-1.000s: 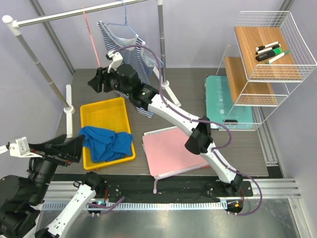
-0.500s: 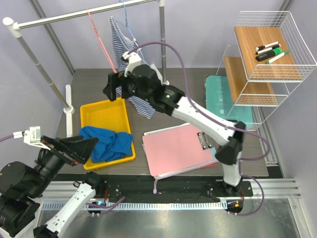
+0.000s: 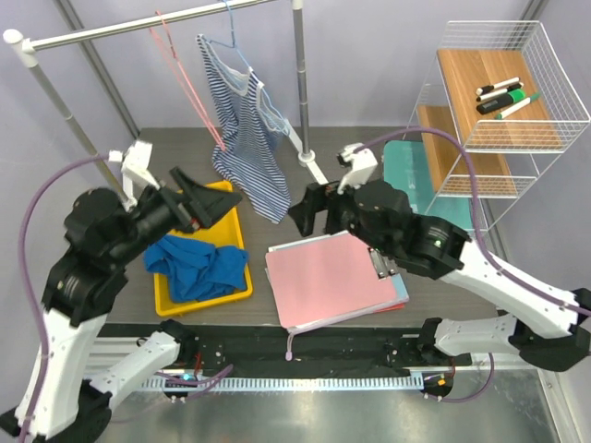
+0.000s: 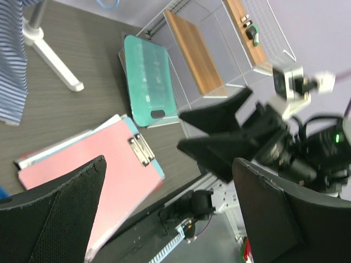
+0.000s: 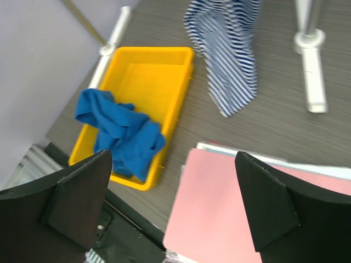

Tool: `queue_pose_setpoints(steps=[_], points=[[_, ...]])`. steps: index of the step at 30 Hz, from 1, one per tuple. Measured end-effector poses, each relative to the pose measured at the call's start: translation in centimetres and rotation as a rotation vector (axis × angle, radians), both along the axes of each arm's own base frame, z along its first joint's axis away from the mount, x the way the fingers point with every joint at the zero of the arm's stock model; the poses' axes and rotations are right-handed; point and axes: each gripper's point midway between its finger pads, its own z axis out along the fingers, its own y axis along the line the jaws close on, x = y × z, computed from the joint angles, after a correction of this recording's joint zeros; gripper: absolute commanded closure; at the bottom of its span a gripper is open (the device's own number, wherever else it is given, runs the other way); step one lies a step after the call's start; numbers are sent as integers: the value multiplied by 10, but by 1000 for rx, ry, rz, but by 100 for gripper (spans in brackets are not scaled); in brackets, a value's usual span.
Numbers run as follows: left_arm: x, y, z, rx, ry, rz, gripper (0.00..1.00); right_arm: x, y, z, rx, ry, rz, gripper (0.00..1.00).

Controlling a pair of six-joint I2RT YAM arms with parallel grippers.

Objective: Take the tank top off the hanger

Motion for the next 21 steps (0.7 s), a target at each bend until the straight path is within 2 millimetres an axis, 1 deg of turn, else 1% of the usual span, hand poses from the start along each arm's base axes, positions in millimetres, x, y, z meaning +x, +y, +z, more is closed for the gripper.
queue_pose_setpoints(steps=[1,3,4,6,8,10,13,14,15,16,18,19,21], points=[[10,-6,4,-3,-1,-1,5,0,-13,-4,-9,2,-39,0],[25,-13,14,-12,-23,-3,4,0,-34,-10,-27,5,-105,0],[37,-17,21,-11,-43,3,3,2,-42,-13,-40,5,-139,0],[53,-22,33,-6,-84,18,2,7,-53,-17,-69,3,-197,0],[73,-25,47,9,-125,45,3,12,-57,-25,-111,4,-232,0],[94,-27,64,28,-166,82,4,16,-55,-36,-158,10,-244,0],[131,-35,93,56,-229,129,4,20,-51,-52,-238,17,-235,0],[147,-39,98,72,-243,141,4,21,-50,-57,-269,15,-226,0],[164,-43,101,87,-255,157,5,21,-50,-60,-287,13,-220,0],[175,-46,99,101,-255,165,6,22,-50,-61,-299,9,-215,0],[198,-47,89,134,-239,183,13,23,-51,-59,-310,-6,-207,0],[211,-46,83,141,-226,195,16,23,-51,-57,-306,-14,-202,0],[236,-33,68,145,-180,243,19,23,-52,-54,-295,-32,-193,0]])
